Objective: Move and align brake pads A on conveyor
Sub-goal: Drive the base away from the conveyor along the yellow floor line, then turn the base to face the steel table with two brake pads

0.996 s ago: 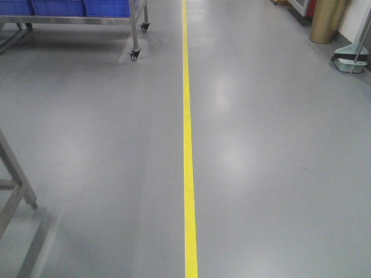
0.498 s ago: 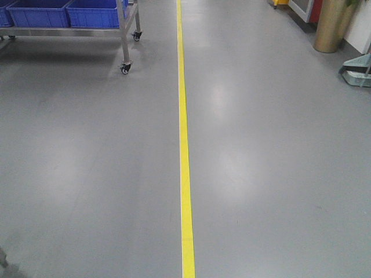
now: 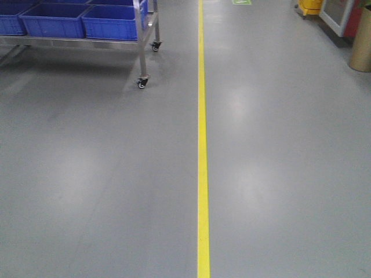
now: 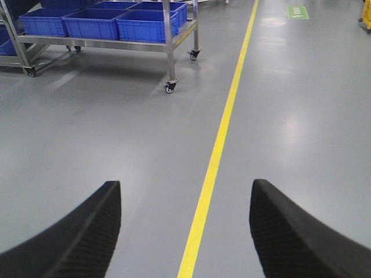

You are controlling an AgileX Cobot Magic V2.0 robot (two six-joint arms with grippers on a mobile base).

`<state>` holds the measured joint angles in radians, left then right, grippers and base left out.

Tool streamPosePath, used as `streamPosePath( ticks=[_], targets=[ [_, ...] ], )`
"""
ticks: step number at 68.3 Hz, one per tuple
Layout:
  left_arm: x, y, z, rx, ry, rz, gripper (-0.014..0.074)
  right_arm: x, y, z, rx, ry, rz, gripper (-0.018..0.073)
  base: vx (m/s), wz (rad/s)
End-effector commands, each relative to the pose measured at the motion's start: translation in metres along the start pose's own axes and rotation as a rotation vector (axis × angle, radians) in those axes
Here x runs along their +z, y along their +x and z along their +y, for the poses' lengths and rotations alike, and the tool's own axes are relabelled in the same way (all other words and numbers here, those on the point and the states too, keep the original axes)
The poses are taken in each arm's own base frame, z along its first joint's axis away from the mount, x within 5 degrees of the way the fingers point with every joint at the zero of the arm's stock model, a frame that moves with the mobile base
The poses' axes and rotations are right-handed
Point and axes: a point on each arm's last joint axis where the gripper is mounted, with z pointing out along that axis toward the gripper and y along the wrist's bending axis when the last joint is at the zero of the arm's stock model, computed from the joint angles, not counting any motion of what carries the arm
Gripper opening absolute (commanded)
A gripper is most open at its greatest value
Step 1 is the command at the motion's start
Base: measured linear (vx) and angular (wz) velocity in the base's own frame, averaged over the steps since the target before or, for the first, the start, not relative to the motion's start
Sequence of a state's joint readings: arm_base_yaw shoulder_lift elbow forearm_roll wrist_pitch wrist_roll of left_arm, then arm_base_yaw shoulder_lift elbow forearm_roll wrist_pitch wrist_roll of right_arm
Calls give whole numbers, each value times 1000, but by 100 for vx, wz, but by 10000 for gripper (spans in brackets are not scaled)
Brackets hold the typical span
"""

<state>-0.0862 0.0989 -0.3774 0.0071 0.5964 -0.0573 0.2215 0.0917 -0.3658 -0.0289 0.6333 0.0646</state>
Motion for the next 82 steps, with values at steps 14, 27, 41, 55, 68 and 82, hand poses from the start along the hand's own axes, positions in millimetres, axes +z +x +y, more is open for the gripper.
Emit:
streamPosePath(
  ticks=[14, 27, 41, 55, 68, 82],
  targets=[
    [-2, -14, -1, -8, 13, -88, 422, -2, -13, 0, -20, 3, -82, 466, 45, 30],
    [-2, -14, -1, -8, 13, -88, 422, -2, -13, 0, -20, 3, -82, 466, 39, 54],
    [-2, -14, -1, -8, 13, -88, 422, -2, -13, 0, -20, 3, -82, 466, 33, 86],
    [-2, -14, -1, -8, 13, -88, 422, -2, -13, 0, -20, 3, -81, 466, 26, 101],
    [-2, -14, -1, -8, 13, -88, 422, -2, -13, 0, -20, 3, -81, 466, 23, 92],
    [-2, -14, -1, -8, 13, -88, 422, -2, -13, 0, -20, 3, -81, 466, 22, 85]
  ],
)
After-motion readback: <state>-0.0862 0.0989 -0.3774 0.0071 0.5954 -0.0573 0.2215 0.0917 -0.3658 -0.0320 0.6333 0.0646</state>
